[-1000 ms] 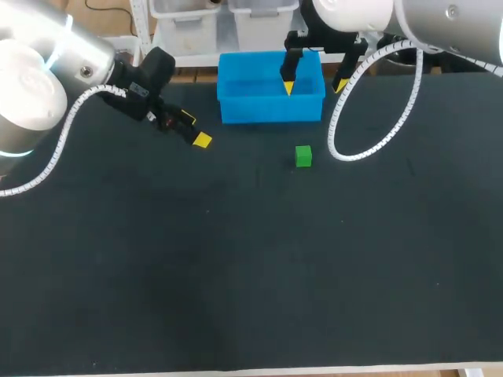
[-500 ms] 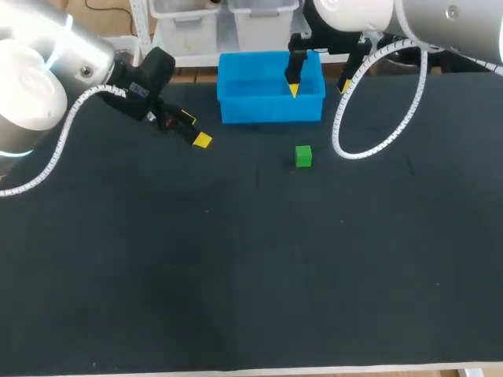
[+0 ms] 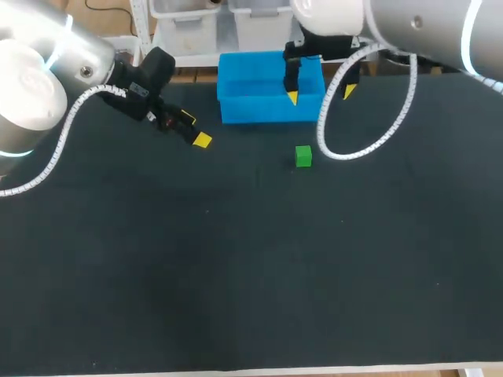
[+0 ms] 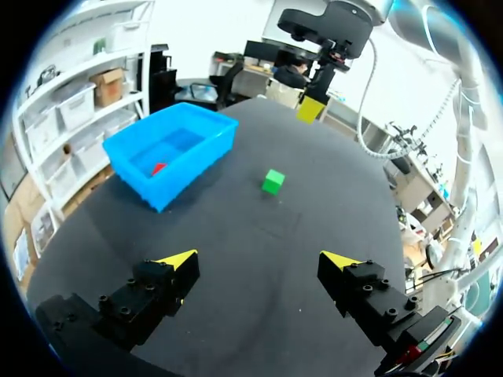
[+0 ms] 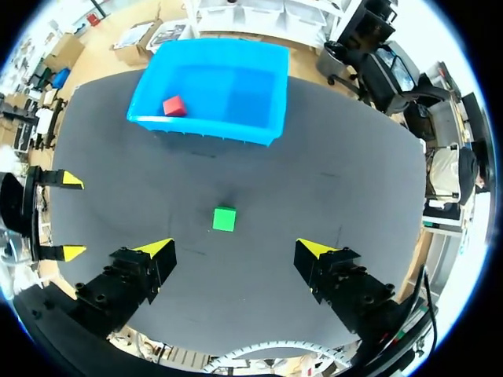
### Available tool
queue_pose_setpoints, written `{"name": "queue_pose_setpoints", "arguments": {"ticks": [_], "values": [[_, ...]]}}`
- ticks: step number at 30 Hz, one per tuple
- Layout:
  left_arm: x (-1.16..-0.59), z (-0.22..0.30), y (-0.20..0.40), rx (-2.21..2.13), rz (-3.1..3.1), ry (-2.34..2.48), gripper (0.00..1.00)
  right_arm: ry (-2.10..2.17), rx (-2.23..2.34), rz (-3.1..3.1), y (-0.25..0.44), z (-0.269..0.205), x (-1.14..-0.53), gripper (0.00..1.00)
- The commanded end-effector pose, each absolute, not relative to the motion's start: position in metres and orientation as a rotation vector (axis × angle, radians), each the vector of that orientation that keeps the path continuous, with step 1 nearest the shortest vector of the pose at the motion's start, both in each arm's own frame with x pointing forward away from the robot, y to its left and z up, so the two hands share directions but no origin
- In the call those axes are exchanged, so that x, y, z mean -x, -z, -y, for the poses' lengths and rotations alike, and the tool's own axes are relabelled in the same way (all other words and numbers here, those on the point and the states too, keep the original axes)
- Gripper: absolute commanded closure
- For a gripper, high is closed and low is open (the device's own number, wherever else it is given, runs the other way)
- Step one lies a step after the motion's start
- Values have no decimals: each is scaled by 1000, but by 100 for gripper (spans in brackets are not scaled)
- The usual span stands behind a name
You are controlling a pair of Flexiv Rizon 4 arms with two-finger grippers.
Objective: Use the left arm to pick the red cube and place it into the blue plastic box first, then use the right arm to grasp the green cube and put it into the same blue plastic box after the first action is fully finished.
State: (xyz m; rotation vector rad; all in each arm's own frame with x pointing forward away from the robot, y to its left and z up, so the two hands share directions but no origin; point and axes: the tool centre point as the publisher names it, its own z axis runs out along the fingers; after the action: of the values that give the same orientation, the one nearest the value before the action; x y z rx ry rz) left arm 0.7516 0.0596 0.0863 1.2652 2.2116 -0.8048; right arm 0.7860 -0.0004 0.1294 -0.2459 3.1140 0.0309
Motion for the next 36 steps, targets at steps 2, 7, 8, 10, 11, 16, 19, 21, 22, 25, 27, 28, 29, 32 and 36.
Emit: {"name": "queue_pose_setpoints", "arguments": {"ticks": [2,7,8,10,11,16,19,21,22,25,27,28,29,32,36], "values": [[-752,-60,-85,-1267,-2206,808,0,14,206,-3144,-128,-13,-794,0],[-752,-60,-85,-1267,-2206,808,0,25,166,-3147,-126,-19,-794,0],[-752,-60,-85,-1267,-2206,808,0,25,159,-3146,-126,-20,-794,0],[-752,-60,-85,-1267,-2206,808,0,21,150,-3145,-124,-23,-794,0],[-752,-60,-85,-1267,-2206,808,0,17,144,-3143,-123,-24,-794,0],[-752,-60,-85,-1267,-2206,808,0,-9,134,-3131,-116,-29,-791,0],[-752,-60,-85,-1267,-2206,808,0,-21,128,-3125,-106,-29,-787,0],[-752,-60,-85,-1267,-2206,808,0,-19,126,-3128,-97,-28,-786,0],[-752,-60,-85,-1267,-2206,808,0,-15,124,-3131,-92,-27,-785,0],[-752,-60,-85,-1267,-2206,808,0,9,124,-3144,-77,-25,-783,0],[-752,-60,-85,-1267,-2206,808,0,24,126,-3152,-69,-23,-782,0],[-752,-60,-85,-1267,-2206,808,0,23,119,-3156,-66,-21,-782,0],[-752,-60,-85,-1267,-2206,808,0,24,118,-3158,-64,-21,-782,0],[-752,-60,-85,-1267,-2206,808,0,25,114,-3162,-55,-19,-784,0],[-752,-60,-85,-1267,-2206,808,0,26,122,-3150,-44,-17,-788,0]]}}
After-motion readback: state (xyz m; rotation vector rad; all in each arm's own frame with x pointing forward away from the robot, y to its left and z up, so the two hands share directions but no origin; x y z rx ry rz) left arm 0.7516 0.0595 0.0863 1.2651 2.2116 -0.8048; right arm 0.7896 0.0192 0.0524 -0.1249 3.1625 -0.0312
